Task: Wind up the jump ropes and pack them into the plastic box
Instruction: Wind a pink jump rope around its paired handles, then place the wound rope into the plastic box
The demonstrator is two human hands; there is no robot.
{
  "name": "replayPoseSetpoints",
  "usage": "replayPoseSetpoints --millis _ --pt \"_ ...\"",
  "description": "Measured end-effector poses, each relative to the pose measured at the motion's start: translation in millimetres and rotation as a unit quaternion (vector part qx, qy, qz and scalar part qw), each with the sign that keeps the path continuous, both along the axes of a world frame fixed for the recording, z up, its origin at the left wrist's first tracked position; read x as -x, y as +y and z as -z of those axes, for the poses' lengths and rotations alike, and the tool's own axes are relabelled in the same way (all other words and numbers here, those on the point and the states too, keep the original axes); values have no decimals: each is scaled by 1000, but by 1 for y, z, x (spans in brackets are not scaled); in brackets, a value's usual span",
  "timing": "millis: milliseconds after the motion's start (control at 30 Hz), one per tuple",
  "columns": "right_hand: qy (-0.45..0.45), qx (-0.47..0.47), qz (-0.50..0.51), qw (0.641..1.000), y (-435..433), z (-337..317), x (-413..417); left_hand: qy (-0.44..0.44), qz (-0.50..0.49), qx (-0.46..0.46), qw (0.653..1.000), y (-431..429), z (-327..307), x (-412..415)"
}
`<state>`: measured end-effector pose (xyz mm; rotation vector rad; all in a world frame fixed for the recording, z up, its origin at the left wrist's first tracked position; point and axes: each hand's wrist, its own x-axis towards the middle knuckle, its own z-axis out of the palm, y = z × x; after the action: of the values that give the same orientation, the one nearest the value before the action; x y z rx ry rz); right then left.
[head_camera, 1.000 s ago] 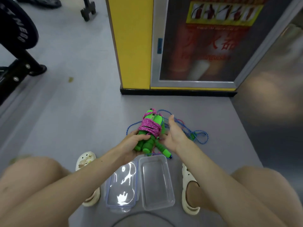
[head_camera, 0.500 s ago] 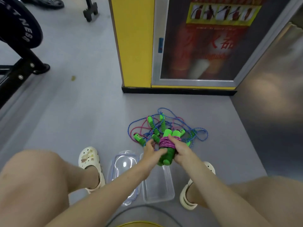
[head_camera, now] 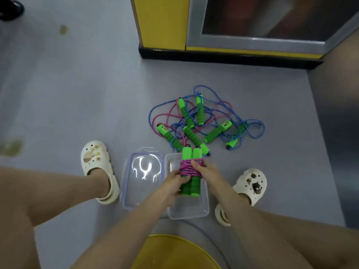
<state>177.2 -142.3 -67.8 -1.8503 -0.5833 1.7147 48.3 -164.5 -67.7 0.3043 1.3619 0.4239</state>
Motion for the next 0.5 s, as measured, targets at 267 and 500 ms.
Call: replayPoseSetpoints --millis 267,500 --pt "-243 46 -111 963 -9 38 -18 82 -28 66 994 -15 63 -11" --pt "-260 68 -162 949 -17 71 -12 156 28 30 987 -5 99 -38"
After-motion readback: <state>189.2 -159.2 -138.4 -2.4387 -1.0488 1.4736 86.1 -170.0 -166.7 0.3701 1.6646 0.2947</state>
